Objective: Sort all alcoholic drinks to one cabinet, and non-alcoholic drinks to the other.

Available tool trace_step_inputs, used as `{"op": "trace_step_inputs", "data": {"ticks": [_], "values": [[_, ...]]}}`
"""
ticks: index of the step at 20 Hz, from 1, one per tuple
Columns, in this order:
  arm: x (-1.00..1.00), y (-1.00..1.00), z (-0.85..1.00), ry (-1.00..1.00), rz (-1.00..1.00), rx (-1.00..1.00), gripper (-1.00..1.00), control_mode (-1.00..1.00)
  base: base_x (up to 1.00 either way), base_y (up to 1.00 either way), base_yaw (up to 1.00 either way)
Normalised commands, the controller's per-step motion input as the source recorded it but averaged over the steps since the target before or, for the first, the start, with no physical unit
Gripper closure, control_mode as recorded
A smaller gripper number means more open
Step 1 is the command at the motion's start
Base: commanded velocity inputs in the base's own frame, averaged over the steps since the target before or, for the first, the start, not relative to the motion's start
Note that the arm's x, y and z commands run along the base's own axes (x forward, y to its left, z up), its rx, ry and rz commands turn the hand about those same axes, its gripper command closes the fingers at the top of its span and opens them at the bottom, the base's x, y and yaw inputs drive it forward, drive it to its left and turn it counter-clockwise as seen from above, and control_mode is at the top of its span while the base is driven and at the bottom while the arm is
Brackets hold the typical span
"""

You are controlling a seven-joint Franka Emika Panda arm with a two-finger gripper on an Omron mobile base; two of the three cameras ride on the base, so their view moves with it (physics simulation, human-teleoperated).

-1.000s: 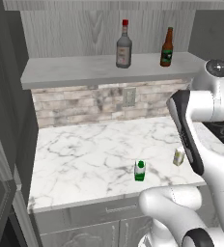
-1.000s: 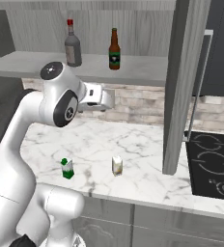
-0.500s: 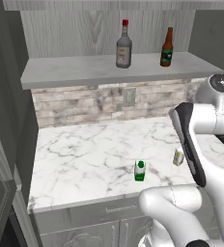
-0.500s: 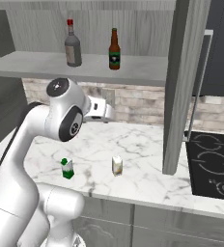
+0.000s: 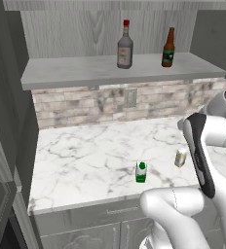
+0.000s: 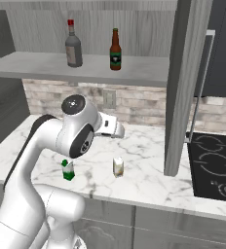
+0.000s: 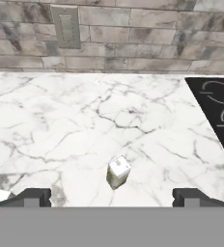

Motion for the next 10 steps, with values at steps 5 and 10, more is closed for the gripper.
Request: {"op": "trace_step_inputs", "data": {"ticks": [5, 10], "values": [[-0.10, -0.03, -0.39, 0.03, 0.01, 0.02, -1.00, -1.00, 0.00, 0.00, 0.00], [-0.06, 0.00, -0.38, 0.02, 0.02, 0.00, -1.00, -1.00, 0.00, 0.00, 0.00]]}}
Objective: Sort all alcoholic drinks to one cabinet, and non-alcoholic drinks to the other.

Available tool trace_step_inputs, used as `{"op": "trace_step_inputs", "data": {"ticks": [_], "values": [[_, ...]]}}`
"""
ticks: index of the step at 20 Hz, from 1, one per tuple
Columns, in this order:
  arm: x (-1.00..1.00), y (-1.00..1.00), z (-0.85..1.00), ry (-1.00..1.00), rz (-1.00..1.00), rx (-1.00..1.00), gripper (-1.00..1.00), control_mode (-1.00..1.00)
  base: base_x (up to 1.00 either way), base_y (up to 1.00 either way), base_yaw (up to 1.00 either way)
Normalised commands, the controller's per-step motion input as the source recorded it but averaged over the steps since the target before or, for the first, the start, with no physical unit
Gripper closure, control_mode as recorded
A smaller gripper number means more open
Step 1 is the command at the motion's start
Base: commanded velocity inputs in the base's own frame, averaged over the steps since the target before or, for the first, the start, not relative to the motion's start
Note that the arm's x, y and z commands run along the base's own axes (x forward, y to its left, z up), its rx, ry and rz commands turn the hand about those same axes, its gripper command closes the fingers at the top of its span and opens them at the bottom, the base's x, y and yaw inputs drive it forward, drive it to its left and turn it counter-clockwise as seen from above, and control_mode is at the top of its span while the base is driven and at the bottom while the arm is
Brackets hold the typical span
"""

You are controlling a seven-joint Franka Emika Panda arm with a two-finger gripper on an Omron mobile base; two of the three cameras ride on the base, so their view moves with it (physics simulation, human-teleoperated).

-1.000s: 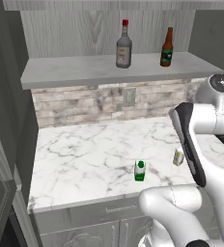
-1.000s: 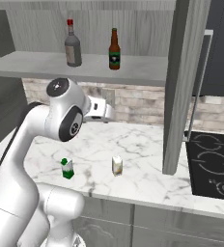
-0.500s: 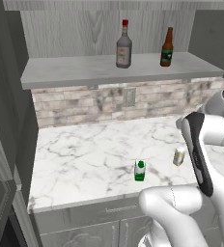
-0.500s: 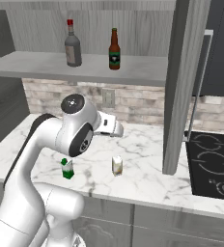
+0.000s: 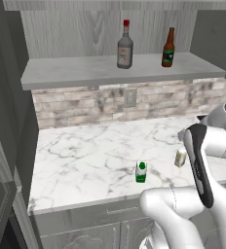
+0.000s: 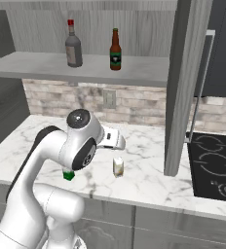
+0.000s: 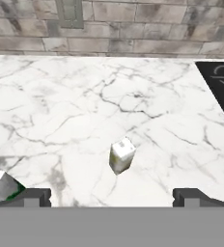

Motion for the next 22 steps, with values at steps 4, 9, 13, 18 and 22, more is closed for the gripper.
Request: {"op": "trace_step_inputs", "data": {"ticks": [4, 9, 13, 18, 22], "values": [[-0.01, 0.00, -0.36, 0.02, 0.03, 0.00, -1.00, -1.00, 0.00, 0.00, 0.00], [0.00, 0.00, -0.29, 0.01, 0.02, 0.00, -1.00, -1.00, 0.00, 0.00, 0.00], [0.00, 0.00, -0.22, 0.00, 0.01, 0.00, -1.00, -1.00, 0.00, 0.00, 0.00], [0.00, -0.02, -0.13, 0.00, 0.02, 0.00, -1.00, -1.00, 0.00, 0.00, 0.00], [0.02, -0.05, -0.13, 0.00, 0.02, 0.00, -1.00, -1.00, 0.00, 0.00, 0.00]]}}
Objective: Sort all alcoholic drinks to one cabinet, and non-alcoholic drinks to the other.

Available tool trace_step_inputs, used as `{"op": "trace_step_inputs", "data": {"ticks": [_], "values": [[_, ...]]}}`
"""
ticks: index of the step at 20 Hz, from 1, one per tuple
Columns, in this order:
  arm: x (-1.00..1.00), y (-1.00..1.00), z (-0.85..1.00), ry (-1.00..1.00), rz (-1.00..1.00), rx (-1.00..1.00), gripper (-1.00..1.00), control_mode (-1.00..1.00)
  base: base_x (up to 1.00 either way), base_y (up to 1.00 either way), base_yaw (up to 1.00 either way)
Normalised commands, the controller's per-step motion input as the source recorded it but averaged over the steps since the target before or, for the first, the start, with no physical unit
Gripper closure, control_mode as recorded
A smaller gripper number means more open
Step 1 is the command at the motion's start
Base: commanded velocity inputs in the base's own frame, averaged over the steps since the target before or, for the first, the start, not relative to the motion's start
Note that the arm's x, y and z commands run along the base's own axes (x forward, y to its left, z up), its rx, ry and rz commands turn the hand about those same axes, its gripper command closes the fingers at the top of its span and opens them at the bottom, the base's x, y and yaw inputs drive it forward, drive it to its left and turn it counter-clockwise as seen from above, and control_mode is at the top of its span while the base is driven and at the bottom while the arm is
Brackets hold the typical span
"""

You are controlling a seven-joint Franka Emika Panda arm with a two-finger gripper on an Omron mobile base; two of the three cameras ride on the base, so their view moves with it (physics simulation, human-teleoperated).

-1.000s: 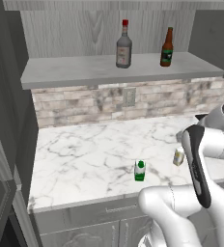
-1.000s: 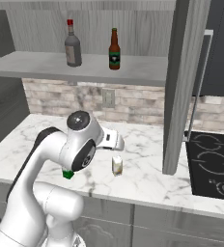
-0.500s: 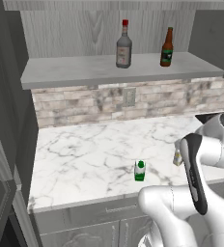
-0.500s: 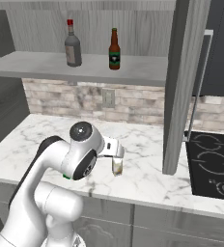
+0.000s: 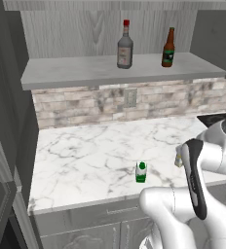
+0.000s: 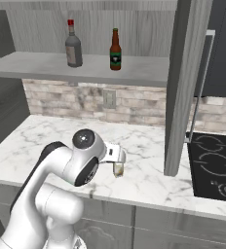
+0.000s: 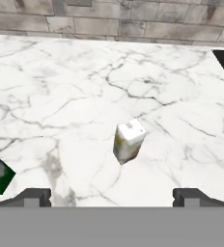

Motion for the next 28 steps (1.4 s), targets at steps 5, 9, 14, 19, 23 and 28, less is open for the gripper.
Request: {"op": "trace_step_inputs", "data": {"ticks": [5, 9, 14, 19, 23, 28], "values": [[0.04, -0.09, -0.14, 0.00, 0.01, 0.00, -1.00, -1.00, 0.00, 0.00, 0.00], [0.09, -0.08, -0.17, 0.00, 0.02, 0.00, -1.00, -1.00, 0.00, 0.00, 0.00], [0.17, -0.06, -0.16, 0.01, 0.04, 0.00, -1.00, -1.00, 0.00, 0.00, 0.00], [0.21, -0.03, -0.15, 0.03, 0.06, 0.00, -1.00, -1.00, 0.00, 0.00, 0.00], [0.21, -0.08, -0.14, 0.05, 0.06, 0.00, -1.00, -1.00, 0.00, 0.00, 0.00], [0.21, -0.15, -0.11, 0.07, 0.05, 0.00, -1.00, -1.00, 0.00, 0.00, 0.00]]}}
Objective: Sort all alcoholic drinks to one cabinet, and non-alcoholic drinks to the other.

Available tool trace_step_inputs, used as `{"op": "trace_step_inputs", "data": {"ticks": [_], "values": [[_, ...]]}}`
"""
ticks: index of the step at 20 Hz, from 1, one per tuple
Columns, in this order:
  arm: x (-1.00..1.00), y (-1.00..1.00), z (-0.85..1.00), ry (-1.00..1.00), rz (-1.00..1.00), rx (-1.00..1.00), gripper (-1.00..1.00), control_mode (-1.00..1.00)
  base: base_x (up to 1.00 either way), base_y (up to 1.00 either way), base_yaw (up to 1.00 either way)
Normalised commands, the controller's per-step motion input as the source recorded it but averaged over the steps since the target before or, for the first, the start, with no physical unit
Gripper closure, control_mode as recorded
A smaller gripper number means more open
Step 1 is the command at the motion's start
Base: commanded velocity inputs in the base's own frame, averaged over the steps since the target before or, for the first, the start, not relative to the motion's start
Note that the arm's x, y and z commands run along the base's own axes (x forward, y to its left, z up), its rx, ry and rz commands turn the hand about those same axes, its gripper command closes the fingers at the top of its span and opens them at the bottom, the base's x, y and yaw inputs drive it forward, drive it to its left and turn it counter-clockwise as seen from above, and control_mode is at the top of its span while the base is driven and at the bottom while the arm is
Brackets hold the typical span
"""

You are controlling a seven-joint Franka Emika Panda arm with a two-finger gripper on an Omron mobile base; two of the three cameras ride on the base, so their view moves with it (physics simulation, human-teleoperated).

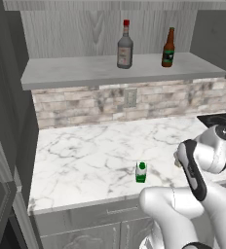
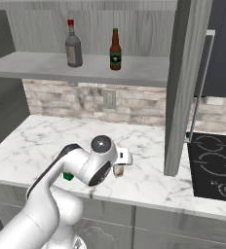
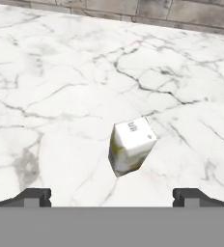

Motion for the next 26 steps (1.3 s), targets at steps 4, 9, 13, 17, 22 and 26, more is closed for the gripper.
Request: {"op": "trace_step_inputs", "data": {"ticks": [4, 9, 13, 17, 22, 26], "values": [[0.21, -0.23, -0.10, 0.07, 0.02, 0.00, -1.00, -1.00, 0.00, 0.00, 0.00], [0.24, -0.15, -0.16, 0.02, 0.02, 0.00, -1.00, -1.00, 0.00, 0.00, 0.00], [0.23, -0.06, -0.19, 0.00, 0.03, 0.00, -1.00, -1.00, 0.00, 0.00, 0.00], [0.18, -0.01, -0.22, 0.00, 0.03, 0.00, -1.00, -1.00, 0.00, 0.00, 0.00], [0.14, 0.00, -0.25, 0.01, 0.04, 0.00, -1.00, -1.00, 0.00, 0.00, 0.00], [0.12, 0.00, -0.24, 0.01, 0.05, 0.00, -1.00, -1.00, 0.00, 0.00, 0.00]]}}
